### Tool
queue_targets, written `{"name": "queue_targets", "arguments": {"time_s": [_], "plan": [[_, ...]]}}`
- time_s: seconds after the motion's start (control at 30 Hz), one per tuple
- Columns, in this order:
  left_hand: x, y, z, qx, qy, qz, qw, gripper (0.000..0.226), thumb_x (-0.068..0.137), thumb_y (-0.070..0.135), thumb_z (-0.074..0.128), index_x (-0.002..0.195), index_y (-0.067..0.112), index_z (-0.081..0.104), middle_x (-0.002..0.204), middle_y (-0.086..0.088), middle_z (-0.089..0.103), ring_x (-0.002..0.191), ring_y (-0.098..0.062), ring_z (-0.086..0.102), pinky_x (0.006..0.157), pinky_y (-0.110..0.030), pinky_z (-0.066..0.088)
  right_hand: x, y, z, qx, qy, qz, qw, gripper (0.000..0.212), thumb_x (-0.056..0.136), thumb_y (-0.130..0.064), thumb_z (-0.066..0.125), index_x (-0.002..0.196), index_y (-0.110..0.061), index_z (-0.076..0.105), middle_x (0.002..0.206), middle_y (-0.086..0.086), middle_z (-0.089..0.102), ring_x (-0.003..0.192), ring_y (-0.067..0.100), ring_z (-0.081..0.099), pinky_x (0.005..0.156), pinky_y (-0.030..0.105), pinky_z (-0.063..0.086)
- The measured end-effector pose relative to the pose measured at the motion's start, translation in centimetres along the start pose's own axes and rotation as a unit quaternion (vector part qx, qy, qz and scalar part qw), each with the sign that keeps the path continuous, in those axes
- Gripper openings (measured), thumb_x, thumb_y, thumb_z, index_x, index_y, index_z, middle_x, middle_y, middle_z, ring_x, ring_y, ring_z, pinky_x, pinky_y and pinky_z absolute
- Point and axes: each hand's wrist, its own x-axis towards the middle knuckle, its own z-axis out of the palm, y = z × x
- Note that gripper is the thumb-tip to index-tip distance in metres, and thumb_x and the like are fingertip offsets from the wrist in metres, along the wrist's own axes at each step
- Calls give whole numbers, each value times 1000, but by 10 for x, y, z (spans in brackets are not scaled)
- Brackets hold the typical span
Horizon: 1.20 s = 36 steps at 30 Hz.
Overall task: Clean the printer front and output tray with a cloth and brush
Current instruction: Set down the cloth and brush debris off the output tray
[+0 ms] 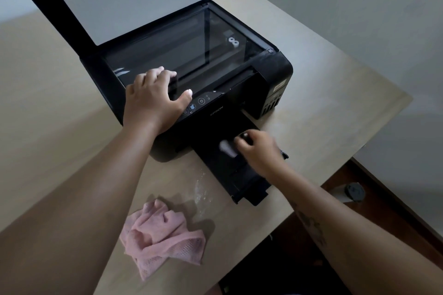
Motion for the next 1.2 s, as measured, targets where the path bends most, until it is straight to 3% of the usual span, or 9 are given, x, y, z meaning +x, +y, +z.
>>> {"name": "queue_targets", "arguments": {"time_s": [0.1, 0.2, 0.3, 0.43, 0.53, 0.73, 0.9, 1.07, 1.2], "plan": [[1, -1, -1, -1, 0, 0, 1000, 63, 79, 68, 43, 131, 33, 48, 149, 3, 40, 136, -22, 30, 110, -45, 22, 1, 11, -18, -101, 111, -21, 988, 15, 95, -20, 55, 103, -9, 63, 84, 5, 58, 79, 30, 57, 58, 32, 40], [-1, -1, 0, 1, 0, 1, 1000, 63, 79, 69, 43, 131, 33, 48, 149, 2, 40, 136, -22, 31, 109, -45, 22, -18, 12, -7, -309, 23, -110, 944, 38, 95, -19, 51, 133, -11, 51, 111, 11, 60, 99, 33, 59, 71, 37, 46], [1, 0, 0, -2, 2, 1, 1000, 63, 79, 69, 43, 131, 33, 48, 149, 2, 41, 136, -22, 31, 109, -45, 22, -41, 2, 7, -140, -94, -179, 969, 25, 95, -25, 56, 115, -14, 65, 97, 5, 69, 82, 18, 66, 68, 34, 53], [0, 0, 0, 0, -1, 1, 1000, 62, 80, 68, 44, 131, 33, 48, 149, 2, 40, 136, -23, 30, 109, -45, 22, -30, 13, -13, 77, -57, 37, 995, 17, 94, -29, 60, 94, -16, 71, 66, 2, 64, 45, 6, 47, 43, 21, 36], [0, -1, 0, 0, 0, 3, 1000, 62, 80, 68, 44, 131, 32, 48, 149, 1, 40, 136, -23, 31, 109, -46, 22, -20, 32, -43, -21, 117, 65, 991, 20, 97, -23, 54, 99, -8, 67, 74, 6, 63, 57, 15, 54, 51, 30, 42], [2, -3, 1, 2, 2, 3, 1000, 64, 79, 69, 43, 131, 32, 48, 149, 0, 41, 135, -26, 31, 109, -47, 22, -49, 29, -17, -83, -135, -97, 983, 17, 94, -30, 60, 103, -20, 71, 82, -13, 67, 64, -3, 59, 54, 14, 43], [4, 3, -1, 11, -1, 8, 1000, 65, 80, 68, 42, 131, 30, 48, 148, -2, 41, 134, -29, 33, 108, -48, 24, -36, 41, -45, -85, 144, 8, 986, 16, 96, -21, 54, 90, -10, 64, 72, 3, 61, 62, 24, 57, 50, 32, 40], [0, 2, -1, 14, -2, 4, 1000, 66, 79, 69, 41, 131, 29, 48, 148, -2, 42, 133, -28, 34, 108, -47, 24, -72, 17, 0, -139, -137, -146, 970, 19, 94, -24, 56, 106, -16, 69, 92, -2, 67, 77, 12, 64, 70, 33, 56], [-2, 2, 1, 18, 0, 8, 1000, 67, 79, 69, 41, 131, 29, 49, 147, -1, 43, 133, -27, 34, 108, -47, 25, -57, 26, -10, -35, -31, -53, 998, 23, 95, -21, 58, 116, -20, 67, 85, -5, 66, 64, 5, 61, 51, 20, 48]]}}
